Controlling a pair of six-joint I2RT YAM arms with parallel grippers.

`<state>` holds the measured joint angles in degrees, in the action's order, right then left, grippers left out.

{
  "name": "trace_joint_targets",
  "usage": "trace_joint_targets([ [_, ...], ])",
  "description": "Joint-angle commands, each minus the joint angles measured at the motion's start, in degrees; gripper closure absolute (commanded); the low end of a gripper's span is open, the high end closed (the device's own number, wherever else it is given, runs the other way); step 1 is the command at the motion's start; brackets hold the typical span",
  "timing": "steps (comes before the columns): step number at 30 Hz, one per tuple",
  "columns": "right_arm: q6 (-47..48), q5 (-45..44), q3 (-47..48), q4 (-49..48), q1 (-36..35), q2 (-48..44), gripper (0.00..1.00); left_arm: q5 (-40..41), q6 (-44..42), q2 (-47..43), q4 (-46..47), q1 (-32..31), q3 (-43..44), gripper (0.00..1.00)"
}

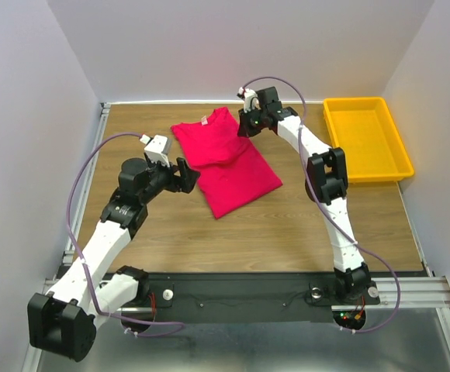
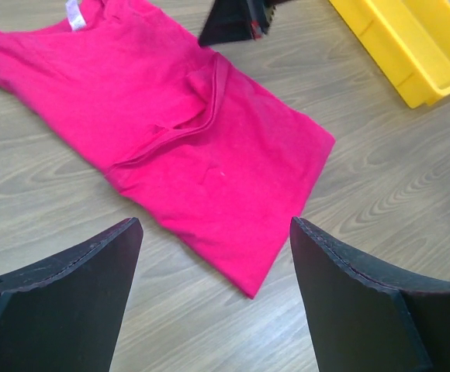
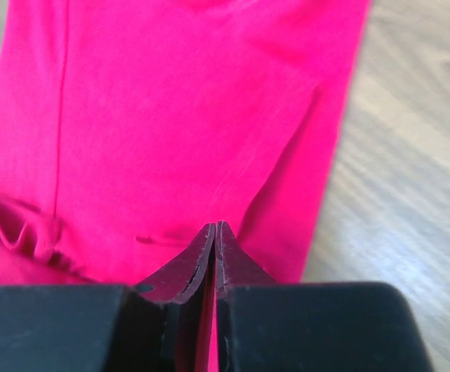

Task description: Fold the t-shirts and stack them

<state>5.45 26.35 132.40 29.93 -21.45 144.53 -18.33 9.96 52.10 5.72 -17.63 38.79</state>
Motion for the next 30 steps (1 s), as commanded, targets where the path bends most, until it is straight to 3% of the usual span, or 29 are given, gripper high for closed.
trace_joint_targets([
  [1, -3.53, -3.85, 3.14, -4.18, 0.1, -1.52, 0.9, -4.77, 3.48, 1.85, 7.8, -0.21, -1.87, 0.12],
  [3, -2.03, -3.85, 1.56, -4.27, 0.18, -3.63, 0.85, -6.8, 5.68, 3.7, 10.79, -0.21, -1.96, 0.12],
  [8, 11.04, 9.57, -14.67, -4.27, 1.85, -16.96, 0.75, -13.21, 8.24, 13.17, 16.78, -0.3, -0.04, 0.15],
  [19, 10.19, 19.44, -41.04, -4.09, 9.41, -29.55, 0.82, -19.2, 10.26, 43.33, 18.72, -5.66, 18.33, 0.36],
  [23, 11.16, 21.02, -48.63, -4.09, 9.76, -32.47, 0.82, -17.28, 10.26, 51.87, 17.67, -8.73, 24.66, 0.39],
  [30, 8.61, 22.25, -51.8, -4.18, 9.85, -30.63, 0.84, -10.42, 9.12, 60.31, 12.05, -11.46, 31.7, 0.42],
])
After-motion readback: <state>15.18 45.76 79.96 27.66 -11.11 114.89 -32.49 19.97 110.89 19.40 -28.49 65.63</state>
